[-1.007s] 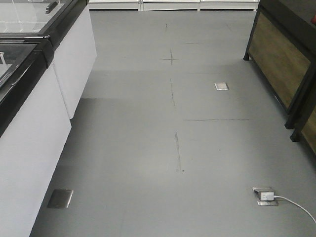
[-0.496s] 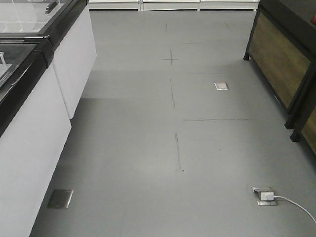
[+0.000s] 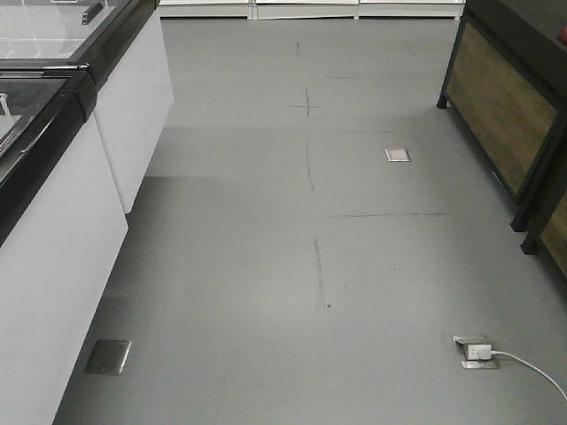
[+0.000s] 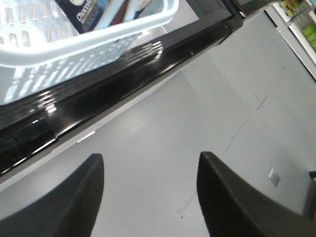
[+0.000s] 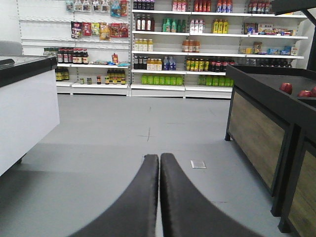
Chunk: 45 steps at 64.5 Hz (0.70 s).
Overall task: Left arm holds basket, right arm returns cookies
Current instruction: 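Lift the light-blue basket with the cookie box using the left gripper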
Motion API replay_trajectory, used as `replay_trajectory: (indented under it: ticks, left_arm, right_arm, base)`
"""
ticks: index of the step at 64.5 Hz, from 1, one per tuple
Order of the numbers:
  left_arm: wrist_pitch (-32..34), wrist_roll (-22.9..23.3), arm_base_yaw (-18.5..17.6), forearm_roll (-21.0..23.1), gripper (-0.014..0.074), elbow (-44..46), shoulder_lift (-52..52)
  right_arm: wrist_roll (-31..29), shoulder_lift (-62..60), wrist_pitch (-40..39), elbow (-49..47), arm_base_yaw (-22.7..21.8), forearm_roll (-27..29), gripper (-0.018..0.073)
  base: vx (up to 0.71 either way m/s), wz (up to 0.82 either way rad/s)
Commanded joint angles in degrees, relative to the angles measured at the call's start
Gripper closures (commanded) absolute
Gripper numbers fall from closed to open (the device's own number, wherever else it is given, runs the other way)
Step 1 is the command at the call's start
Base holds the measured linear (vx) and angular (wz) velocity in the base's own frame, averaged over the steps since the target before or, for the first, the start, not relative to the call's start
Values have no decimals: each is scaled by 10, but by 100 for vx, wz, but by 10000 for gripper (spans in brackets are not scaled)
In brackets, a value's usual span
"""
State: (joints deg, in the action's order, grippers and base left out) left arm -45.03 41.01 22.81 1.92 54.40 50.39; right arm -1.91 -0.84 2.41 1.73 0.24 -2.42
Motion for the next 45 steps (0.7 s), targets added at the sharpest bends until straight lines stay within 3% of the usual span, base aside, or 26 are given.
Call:
replay_trajectory:
  ticks: [1, 14, 30, 45]
  left_arm:
    - [19, -33, 39, 32, 189, 45, 12]
    - [-38, -113, 125, 118, 189, 121, 57]
    - [-62, -216, 235, 316, 189, 156, 103]
    - [-69, -298, 341, 426, 189, 156, 122]
  right_arm:
    - [0, -4, -42, -1, 0, -3, 568]
    - [0, -4, -42, -1, 0, -3, 568]
    - [0, -4, -42, -1, 0, -3, 568]
    - [0, -4, -42, -1, 0, -3, 568]
  base:
    - [0, 0]
    - [0, 0]
    - [0, 0]
    - [0, 0]
